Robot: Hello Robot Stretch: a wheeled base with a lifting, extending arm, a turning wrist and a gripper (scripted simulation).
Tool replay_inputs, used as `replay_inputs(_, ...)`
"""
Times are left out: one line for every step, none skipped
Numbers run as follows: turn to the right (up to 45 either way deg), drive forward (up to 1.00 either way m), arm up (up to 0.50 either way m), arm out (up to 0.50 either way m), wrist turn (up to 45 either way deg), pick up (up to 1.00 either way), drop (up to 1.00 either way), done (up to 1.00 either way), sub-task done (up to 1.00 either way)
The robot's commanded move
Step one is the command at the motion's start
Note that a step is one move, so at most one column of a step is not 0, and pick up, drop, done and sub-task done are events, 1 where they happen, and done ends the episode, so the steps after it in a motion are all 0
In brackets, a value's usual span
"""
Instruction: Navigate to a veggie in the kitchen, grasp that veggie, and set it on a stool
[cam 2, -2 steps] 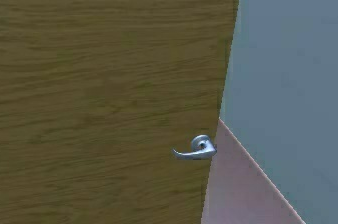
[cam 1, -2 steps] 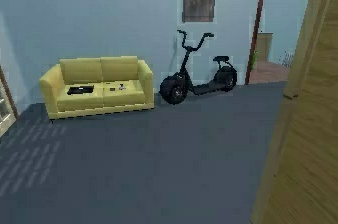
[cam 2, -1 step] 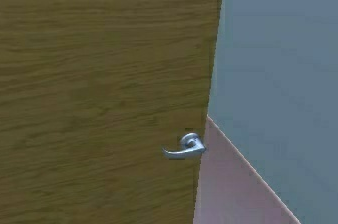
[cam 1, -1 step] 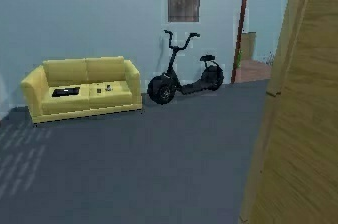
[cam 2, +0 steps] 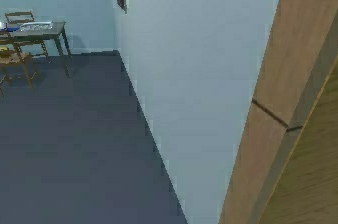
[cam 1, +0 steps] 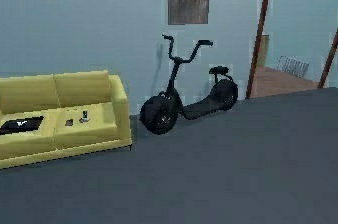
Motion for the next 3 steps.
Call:
replay_inputs(15.0,0.00,0.00,0.00,0.0,0.00,0.00,0.00,0.00)
replay_inputs(0.0,0.15,0.00,0.00,0.0,0.00,0.00,0.00,0.00)
replay_inputs(15.0,0.00,0.00,0.00,0.0,0.00,0.00,0.00,0.00)
